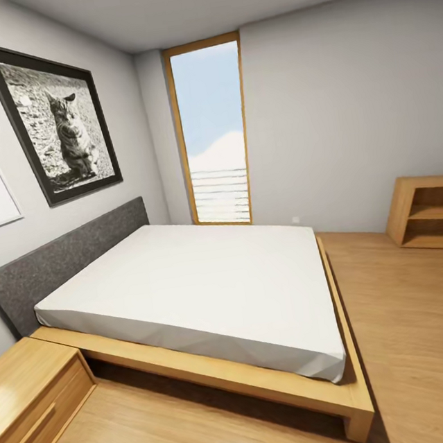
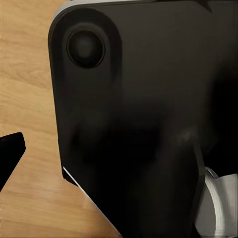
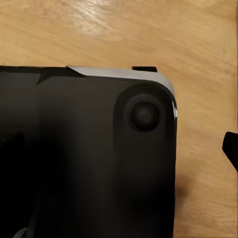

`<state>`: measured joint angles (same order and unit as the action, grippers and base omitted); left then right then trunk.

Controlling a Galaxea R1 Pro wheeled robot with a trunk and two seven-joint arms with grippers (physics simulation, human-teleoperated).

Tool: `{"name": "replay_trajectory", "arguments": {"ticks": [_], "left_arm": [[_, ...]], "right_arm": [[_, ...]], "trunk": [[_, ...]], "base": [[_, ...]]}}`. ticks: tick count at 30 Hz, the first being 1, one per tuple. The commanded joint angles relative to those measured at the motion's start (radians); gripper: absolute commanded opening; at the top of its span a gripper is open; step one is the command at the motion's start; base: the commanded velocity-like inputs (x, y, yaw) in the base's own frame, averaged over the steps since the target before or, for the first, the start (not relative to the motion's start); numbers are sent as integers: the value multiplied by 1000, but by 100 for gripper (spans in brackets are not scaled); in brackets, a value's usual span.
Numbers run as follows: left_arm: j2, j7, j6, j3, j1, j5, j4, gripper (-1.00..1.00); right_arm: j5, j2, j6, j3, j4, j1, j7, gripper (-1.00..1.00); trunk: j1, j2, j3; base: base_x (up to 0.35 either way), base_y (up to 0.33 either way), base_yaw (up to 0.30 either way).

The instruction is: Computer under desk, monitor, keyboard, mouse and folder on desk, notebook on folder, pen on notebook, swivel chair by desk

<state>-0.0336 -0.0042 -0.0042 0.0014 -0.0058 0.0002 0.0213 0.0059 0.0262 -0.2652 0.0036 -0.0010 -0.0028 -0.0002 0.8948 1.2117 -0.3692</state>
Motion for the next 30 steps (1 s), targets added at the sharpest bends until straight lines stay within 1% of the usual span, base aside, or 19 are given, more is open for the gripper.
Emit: {"name": "replay_trajectory", "arguments": {"ticks": [1,3,9,12,13,16,17,19,21,23,25,26,27,29,30], "left_arm": [[0,0,0,0,0,0,0,100],[0,0,0,0,0,0,0,100],[0,0,0,0,0,0,0,100],[0,0,0,0,0,1,0,100],[3,0,0,4,0,5,0,100],[5,1,0,6,0,26,1,100],[6,1,0,5,0,41,30,100],[7,2,0,5,0,44,56,100],[7,4,0,5,0,46,108,100],[8,7,2,7,0,48,185,100],[8,7,5,12,0,50,231,100],[9,8,7,16,-1,54,278,100],[9,9,9,18,-1,58,300,100],[12,25,16,23,-16,83,368,100],[14,34,18,23,-24,93,379,100]], "right_arm": [[3,0,-19,1,1,0,0,100],[14,0,-56,3,3,0,0,100],[23,0,-87,5,4,0,-2,100],[23,0,-116,5,3,0,-4,100],[24,1,-153,8,-9,0,0,100],[25,3,-167,8,-68,0,1,100],[22,3,-192,6,-173,-1,0,100],[20,2,-203,4,-214,-1,-1,100],[20,1,-219,3,-267,-1,-1,100],[20,1,-234,2,-322,-2,-2,100],[18,3,-241,2,-342,-4,-2,100],[17,5,-246,1,-355,-5,-3,100],[16,6,-248,1,-360,-7,-4,100],[15,8,-253,0,-372,-18,-5,100],[15,9,-254,1,-374,-23,-5,100]], "trunk": [[-4,-7,1],[-12,-21,4],[-35,-63,15],[-46,-84,21],[-50,-91,24],[-61,-112,34],[-65,-119,38],[-73,-133,45],[-81,-147,52],[-88,-161,58],[-96,-175,64],[-100,-182,67],[-104,-189,70],[-111,-203,76],[-115,-210,79]], "base": [[0,0,-100],[0,0,-132],[0,0,-157],[0,0,-124],[0,0,-33],[0,0,-84],[0,0,-163],[0,0,-150],[0,0,-124],[0,0,-115],[0,0,-104],[0,0,-68],[0,0,-54],[0,0,-29],[0,0,-29]]}}
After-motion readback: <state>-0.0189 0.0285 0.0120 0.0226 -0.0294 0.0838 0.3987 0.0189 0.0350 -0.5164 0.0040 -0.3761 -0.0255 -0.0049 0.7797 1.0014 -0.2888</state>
